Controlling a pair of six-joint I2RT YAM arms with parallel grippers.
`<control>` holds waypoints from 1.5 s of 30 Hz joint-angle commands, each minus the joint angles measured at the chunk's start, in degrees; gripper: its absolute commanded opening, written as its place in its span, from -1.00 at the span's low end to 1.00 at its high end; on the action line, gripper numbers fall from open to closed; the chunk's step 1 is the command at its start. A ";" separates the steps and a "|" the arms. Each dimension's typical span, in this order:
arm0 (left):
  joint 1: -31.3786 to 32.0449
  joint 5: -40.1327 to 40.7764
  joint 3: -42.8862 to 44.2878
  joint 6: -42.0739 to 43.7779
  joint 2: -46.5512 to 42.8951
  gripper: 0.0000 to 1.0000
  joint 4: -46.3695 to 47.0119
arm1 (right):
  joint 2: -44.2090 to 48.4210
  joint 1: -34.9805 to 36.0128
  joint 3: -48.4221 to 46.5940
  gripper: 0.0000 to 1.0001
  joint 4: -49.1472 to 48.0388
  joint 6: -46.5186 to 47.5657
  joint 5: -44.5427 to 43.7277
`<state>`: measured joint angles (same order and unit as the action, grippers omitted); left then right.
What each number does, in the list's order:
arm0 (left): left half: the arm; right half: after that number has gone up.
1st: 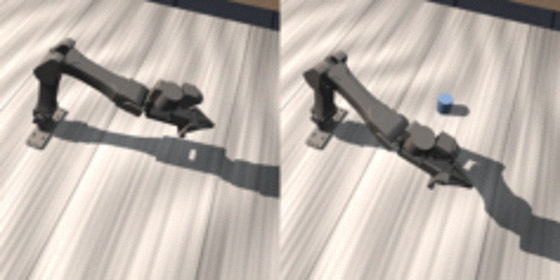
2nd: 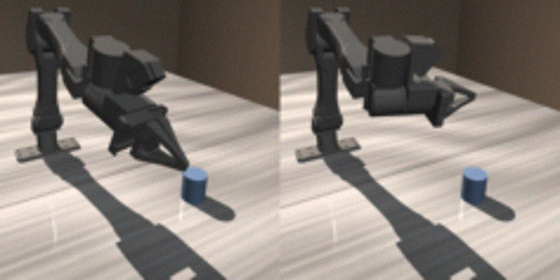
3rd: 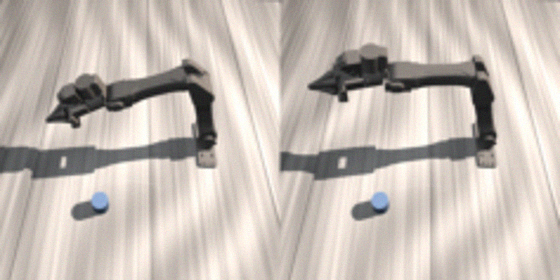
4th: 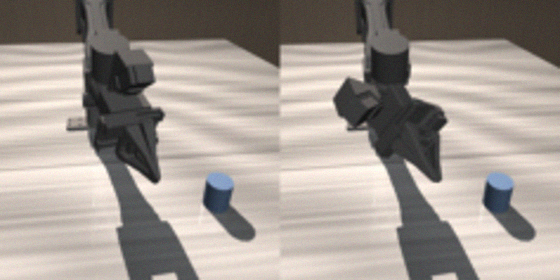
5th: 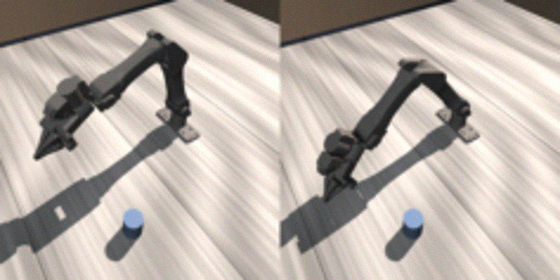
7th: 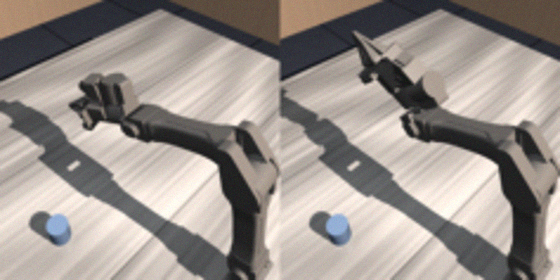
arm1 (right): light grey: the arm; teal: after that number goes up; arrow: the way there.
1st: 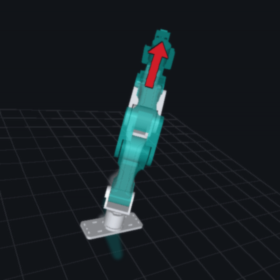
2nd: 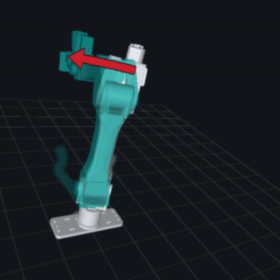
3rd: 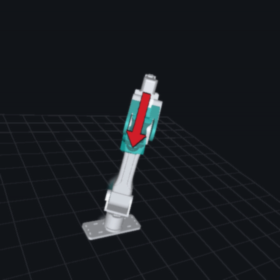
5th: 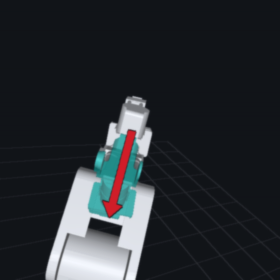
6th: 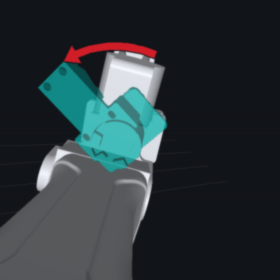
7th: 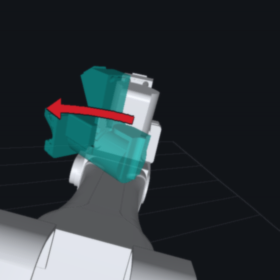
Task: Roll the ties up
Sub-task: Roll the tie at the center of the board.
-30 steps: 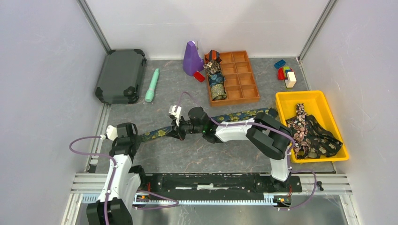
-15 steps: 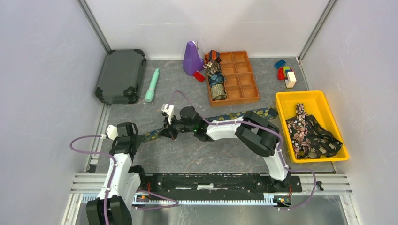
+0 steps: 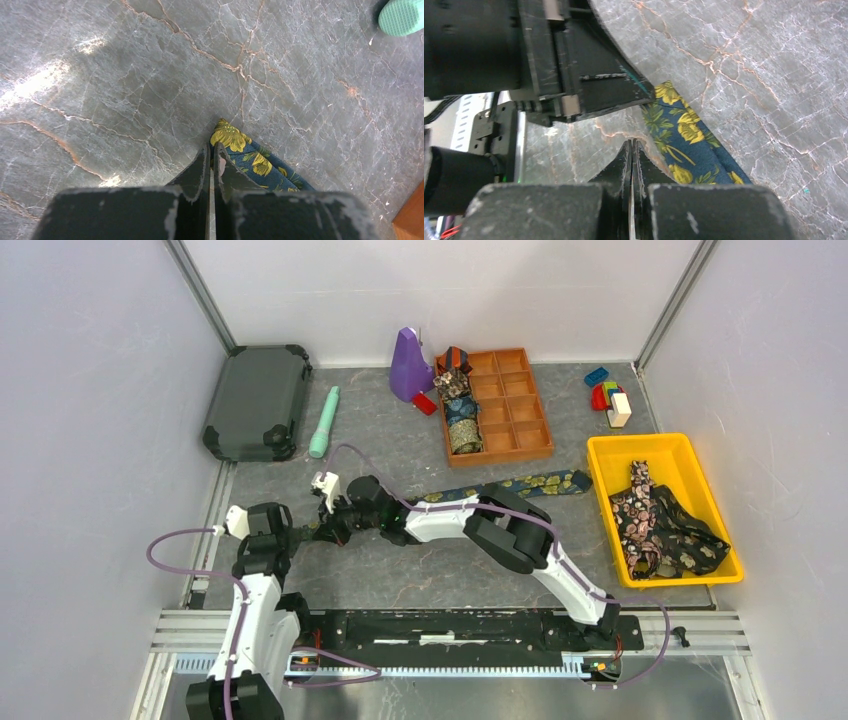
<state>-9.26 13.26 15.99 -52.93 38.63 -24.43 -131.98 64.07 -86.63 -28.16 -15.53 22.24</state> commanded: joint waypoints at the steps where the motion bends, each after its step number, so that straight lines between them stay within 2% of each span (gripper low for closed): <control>1: -0.15 -0.16 1.94 2.60 -0.71 -0.95 -0.98 | -3.18 0.26 -5.17 -1.00 1.70 -1.00 -2.11; 7: -0.11 -0.21 2.38 2.83 -0.86 -0.95 -1.59 | -5.46 0.26 -8.30 -1.00 4.24 0.31 -6.16; 18: -0.08 -1.00 3.58 2.74 -1.46 -0.96 -2.68 | -9.85 0.21 -13.85 -1.00 6.62 0.66 -7.04; 24: -0.15 -1.24 4.75 2.83 -1.70 -0.96 -3.39 | -8.63 0.26 -13.64 -1.00 8.22 1.79 -7.73; 32: -0.15 -1.27 5.37 2.83 -2.00 -0.95 -3.84 | -3.45 0.25 -8.00 -1.00 7.65 3.16 -9.57; 45: -0.14 -1.83 6.09 2.57 -2.34 -0.96 -4.66 | -7.40 0.25 -13.58 -1.00 8.03 1.67 -8.65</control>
<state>-9.26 11.84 19.20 -52.66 37.06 -28.69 -138.80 64.10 -95.90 -19.86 -13.85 14.28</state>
